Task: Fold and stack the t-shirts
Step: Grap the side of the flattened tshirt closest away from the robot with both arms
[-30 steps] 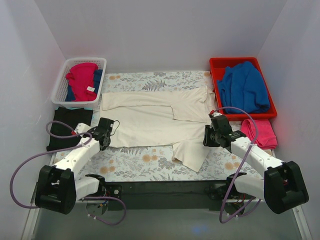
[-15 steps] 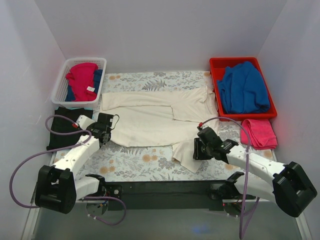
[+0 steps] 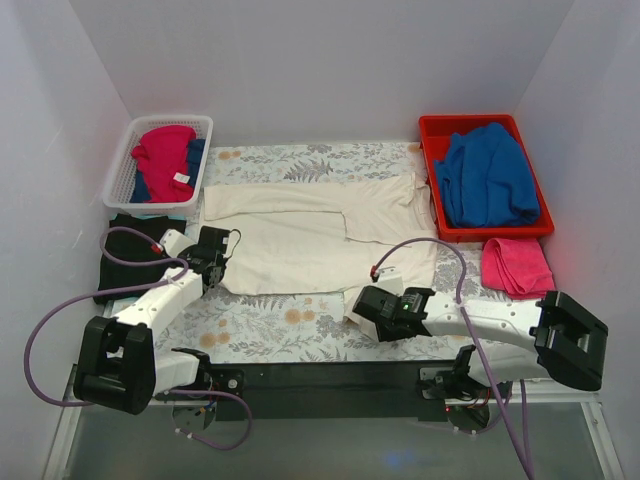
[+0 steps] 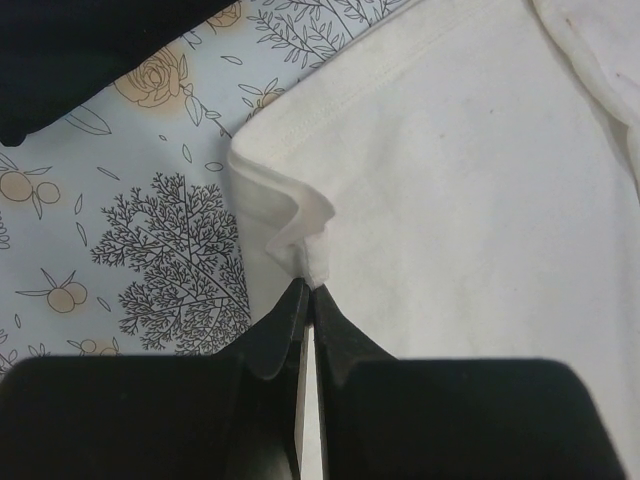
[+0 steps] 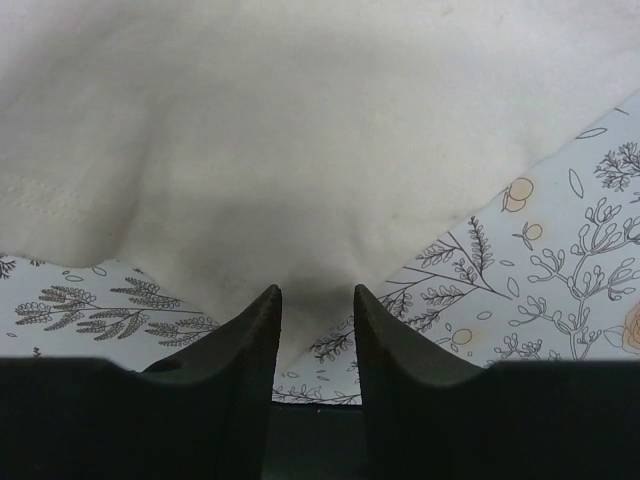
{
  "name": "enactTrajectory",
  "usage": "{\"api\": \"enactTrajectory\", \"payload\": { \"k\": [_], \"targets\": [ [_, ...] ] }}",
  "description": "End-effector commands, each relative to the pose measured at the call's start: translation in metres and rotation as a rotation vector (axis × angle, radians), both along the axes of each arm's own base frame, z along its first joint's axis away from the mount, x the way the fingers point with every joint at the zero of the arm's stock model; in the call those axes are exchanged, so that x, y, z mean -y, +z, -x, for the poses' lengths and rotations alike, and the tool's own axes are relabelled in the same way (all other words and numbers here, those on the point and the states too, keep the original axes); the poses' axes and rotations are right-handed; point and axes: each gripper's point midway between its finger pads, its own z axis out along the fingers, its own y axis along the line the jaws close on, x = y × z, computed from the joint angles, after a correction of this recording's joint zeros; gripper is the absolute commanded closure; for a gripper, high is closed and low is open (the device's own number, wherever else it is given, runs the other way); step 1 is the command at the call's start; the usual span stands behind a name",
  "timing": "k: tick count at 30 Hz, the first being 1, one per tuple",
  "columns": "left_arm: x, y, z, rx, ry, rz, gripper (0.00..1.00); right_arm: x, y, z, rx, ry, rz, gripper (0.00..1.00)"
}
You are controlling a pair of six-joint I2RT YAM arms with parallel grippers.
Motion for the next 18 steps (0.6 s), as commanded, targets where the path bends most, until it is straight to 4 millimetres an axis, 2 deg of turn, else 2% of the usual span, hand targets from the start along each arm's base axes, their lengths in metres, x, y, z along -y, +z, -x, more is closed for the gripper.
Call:
{"api": "enactTrajectory", "payload": {
  "k": [1, 12, 18],
  "targets": [
    [0.000, -0.001, -0.001, 0.009, -0.015, -0.008, 1.00, 0.009, 0.011, -0.004, 0.074, -0.070, 0.075, 0.58],
    [0.003, -0.005, -0.001, 0.004, -0.029, 0.002, 1.00, 0.013, 0.011, 0.009, 0.081, -0.084, -0.021, 0.59],
    [0.003, -0.006, 0.001, 0.003, -0.033, 0.007, 1.00, 0.005, -0.002, 0.019, 0.033, -0.058, -0.061, 0.58]
  ]
}}
